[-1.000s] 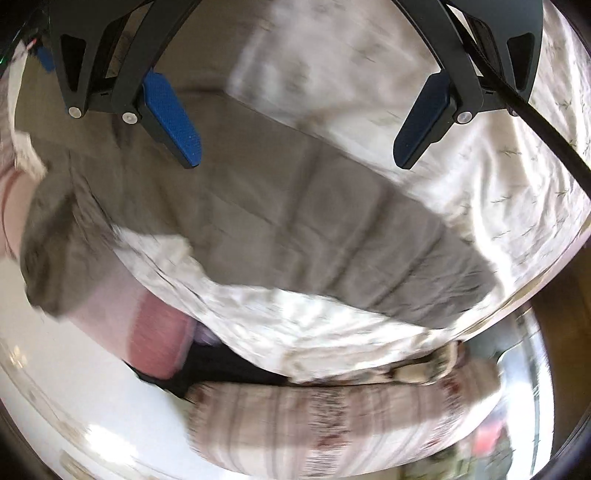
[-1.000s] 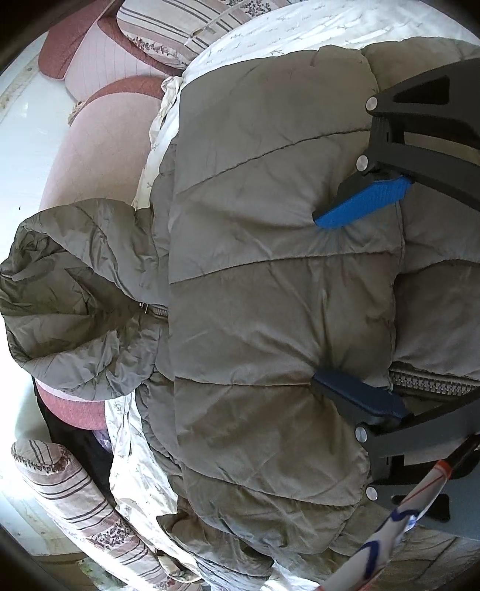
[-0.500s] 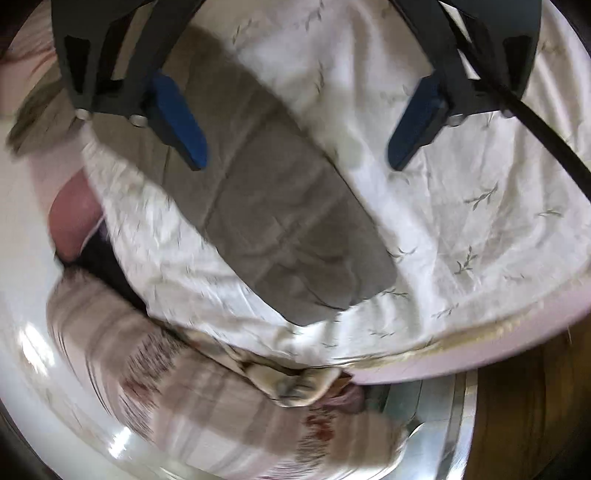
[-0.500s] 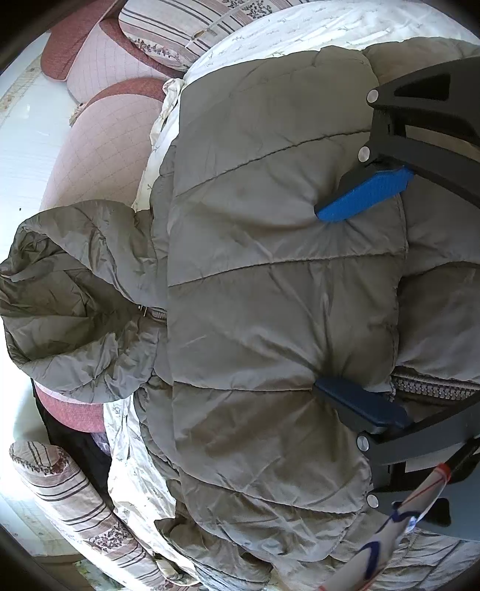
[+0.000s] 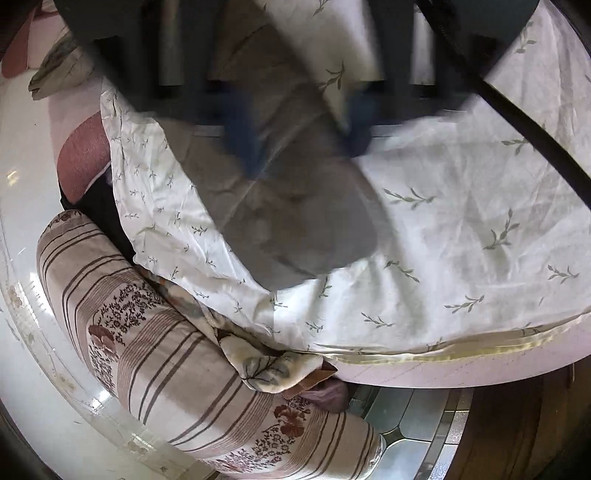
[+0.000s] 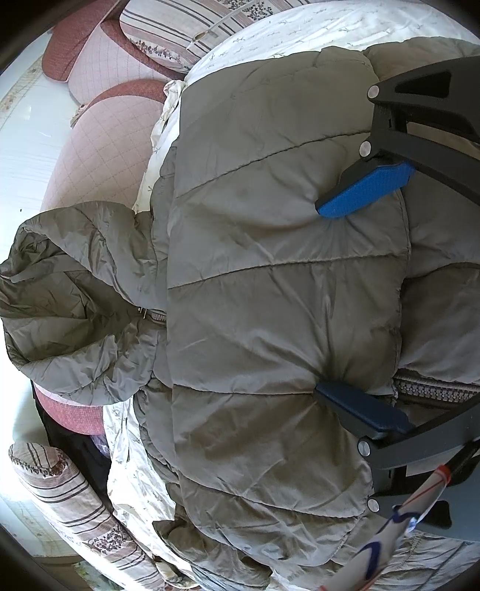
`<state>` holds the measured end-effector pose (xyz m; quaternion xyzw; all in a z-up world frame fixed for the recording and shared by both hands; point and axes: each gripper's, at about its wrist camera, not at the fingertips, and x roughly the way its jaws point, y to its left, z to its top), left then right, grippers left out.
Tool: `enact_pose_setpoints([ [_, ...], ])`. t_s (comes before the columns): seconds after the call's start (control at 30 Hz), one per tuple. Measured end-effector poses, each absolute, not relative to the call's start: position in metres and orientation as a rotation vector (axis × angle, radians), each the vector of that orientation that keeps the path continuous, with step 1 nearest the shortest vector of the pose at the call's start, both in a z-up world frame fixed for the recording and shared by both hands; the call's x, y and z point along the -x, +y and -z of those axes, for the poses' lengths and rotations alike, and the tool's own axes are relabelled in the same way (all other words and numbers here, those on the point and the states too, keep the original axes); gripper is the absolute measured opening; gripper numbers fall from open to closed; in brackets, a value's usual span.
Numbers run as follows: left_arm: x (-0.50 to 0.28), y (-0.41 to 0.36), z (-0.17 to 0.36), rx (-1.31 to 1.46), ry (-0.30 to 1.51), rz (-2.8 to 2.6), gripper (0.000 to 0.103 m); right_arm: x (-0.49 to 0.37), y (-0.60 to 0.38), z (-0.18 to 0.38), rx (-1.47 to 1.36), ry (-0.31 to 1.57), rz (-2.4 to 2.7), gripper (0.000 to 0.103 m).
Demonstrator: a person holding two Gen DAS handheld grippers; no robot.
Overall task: Fold large clothes
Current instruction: 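Grasp the other sleeve cuff with the left gripper and lift it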
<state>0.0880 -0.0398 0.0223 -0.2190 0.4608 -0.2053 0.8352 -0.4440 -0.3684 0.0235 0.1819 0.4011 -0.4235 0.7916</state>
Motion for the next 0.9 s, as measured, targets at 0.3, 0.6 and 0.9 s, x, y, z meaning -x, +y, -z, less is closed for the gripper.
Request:
enact_pose_setpoints([
  [0.3,-0.035,-0.066,-0.101,0.368,0.797,0.538,0.012,0.448,-0.371,-0.026,-0.424,0.845,0.901,0.095],
  [0.6,0.137,-0.149,-0.196,0.132,0.604,0.94,0.012,0.497,-0.381,-0.074,-0.569,0.581,0.924,0.095],
  [0.9,0.316,-0.263,-0.089,-0.32,0.79,1.203,0.013,0.567,-0.397,-0.106,-0.706,0.369,1.038,0.095],
])
